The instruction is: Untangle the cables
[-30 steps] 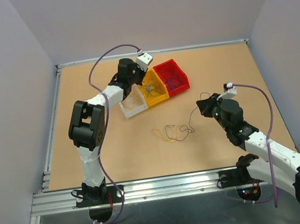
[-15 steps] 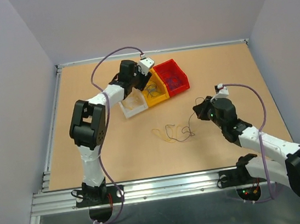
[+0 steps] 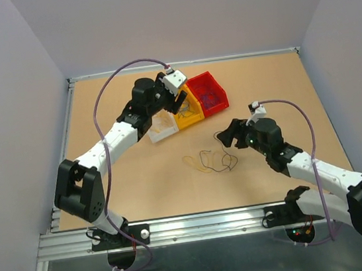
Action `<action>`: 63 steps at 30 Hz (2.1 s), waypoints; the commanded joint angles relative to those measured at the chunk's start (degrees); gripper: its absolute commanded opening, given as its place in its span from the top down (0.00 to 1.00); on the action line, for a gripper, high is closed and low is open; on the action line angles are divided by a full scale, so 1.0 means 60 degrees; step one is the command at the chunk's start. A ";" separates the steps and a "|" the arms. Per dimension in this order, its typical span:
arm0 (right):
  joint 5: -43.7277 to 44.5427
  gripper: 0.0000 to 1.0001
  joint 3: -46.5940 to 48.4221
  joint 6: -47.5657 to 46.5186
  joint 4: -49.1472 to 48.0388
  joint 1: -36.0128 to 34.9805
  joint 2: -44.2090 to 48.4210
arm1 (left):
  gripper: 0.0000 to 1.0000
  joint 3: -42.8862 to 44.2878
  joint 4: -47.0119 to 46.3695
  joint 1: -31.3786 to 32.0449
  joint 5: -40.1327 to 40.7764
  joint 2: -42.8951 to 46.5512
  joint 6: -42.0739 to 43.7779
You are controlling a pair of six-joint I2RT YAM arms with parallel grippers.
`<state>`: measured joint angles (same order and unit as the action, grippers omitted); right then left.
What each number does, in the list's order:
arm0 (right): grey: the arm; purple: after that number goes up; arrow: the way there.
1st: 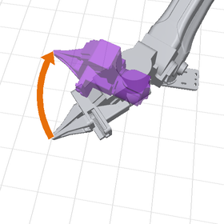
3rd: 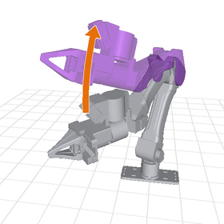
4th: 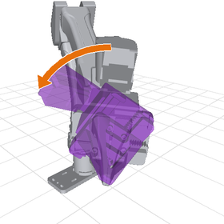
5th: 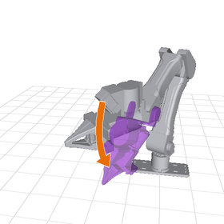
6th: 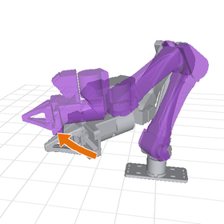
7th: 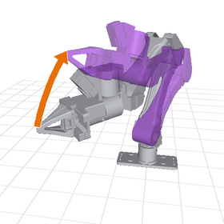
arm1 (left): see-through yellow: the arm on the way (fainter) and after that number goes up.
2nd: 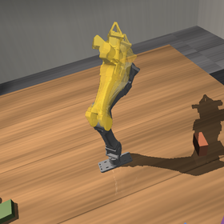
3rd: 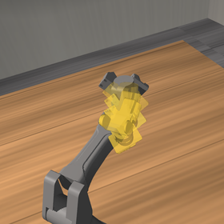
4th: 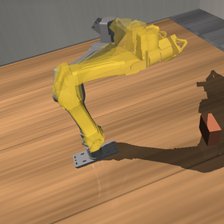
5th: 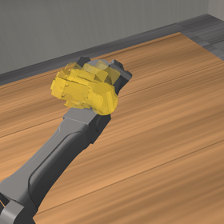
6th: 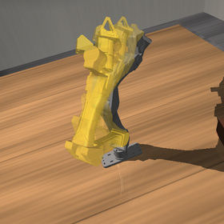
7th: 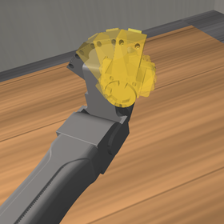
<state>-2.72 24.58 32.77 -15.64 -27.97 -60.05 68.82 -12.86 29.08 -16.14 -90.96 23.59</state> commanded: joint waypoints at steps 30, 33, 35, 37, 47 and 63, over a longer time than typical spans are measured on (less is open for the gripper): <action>0.4218 0.11 0.0254 0.0704 0.2577 -0.2341 -0.1007 | 0.26 -0.3047 -0.1928 0.0192 -0.0855 0.2782 -0.0886; 0.4277 0.12 0.0400 0.0719 0.3031 -0.2385 -0.0934 | 0.26 -0.3032 -0.1928 0.0207 -0.0899 0.2664 -0.0886; 0.4407 0.12 0.0459 0.0734 0.3177 -0.2429 -0.0715 | 0.26 -0.3017 -0.1914 0.0207 -0.0928 0.2635 -0.0871; 0.4525 0.12 0.0576 0.0719 0.3425 -0.2443 -0.0597 | 0.26 -0.3032 -0.1914 0.0207 -0.0928 0.2635 -0.0856; 0.4715 0.10 0.1424 0.0441 0.4231 -0.2458 -0.0449 | 0.26 -0.3061 -0.1928 0.0221 -0.1089 0.2694 -0.0856; 0.5566 0.48 0.2656 0.0763 0.5053 -0.2473 -0.3745 | 0.27 -0.3149 -0.1943 0.0222 -0.1148 0.2767 -0.0827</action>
<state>29.28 36.49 36.56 13.80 -42.13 -81.06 50.26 -21.52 30.04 -22.20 -75.96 18.50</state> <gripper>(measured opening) 0.666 0.737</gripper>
